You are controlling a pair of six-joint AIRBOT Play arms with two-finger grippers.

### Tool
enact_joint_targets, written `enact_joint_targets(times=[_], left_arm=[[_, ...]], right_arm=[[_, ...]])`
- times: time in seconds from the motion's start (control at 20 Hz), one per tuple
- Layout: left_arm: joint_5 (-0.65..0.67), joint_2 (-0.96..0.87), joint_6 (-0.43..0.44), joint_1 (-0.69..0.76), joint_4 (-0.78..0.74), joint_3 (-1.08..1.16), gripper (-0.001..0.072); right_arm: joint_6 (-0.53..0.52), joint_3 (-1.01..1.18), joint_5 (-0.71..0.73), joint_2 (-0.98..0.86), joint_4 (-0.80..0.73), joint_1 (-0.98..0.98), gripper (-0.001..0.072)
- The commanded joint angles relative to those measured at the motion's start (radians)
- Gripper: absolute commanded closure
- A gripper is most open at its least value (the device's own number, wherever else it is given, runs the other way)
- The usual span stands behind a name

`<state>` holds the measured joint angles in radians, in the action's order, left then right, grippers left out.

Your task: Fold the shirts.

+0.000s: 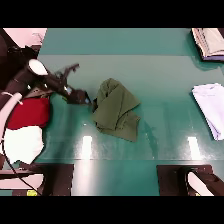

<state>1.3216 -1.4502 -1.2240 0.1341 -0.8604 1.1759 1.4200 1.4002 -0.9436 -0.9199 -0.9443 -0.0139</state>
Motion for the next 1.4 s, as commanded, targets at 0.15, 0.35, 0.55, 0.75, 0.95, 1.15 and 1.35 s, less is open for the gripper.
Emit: enact_joint_targets(times=[0.15,0.35,0.55,0.75,0.95,1.15,1.35], left_arm=[[-0.23,0.005,0.073,0.064,0.094,-0.249,0.0],[-0.269,0.005,0.09,0.13,0.145,-0.247,0.0462],[-0.156,0.032,0.074,0.093,0.142,-0.15,0.0686],[-0.061,0.161,0.046,0.018,0.084,0.092,0.0685],[-0.048,0.257,0.046,0.011,0.063,0.294,0.0685],[-0.048,0.267,0.045,0.011,0.062,0.367,0.0685],[-0.036,0.265,0.043,0.011,0.035,0.367,0.0685]], right_arm=[[0.0,0.0,-0.102,-0.079,0.003,-0.001,0.0692],[0.0,0.0,-0.122,-0.101,0.002,-0.001,0.0692],[0.0,0.0,-0.132,-0.102,-0.002,-0.001,0.0692],[0.0,0.0,-0.221,-0.139,-0.026,-0.004,0.0692],[0.0,-0.081,-0.293,-0.263,-0.013,-0.05,0.0371],[-0.031,-0.263,-0.253,-0.416,0.124,-0.185,0.0201],[-0.098,-0.348,-0.087,-0.584,0.27,-0.356,0.0201]])
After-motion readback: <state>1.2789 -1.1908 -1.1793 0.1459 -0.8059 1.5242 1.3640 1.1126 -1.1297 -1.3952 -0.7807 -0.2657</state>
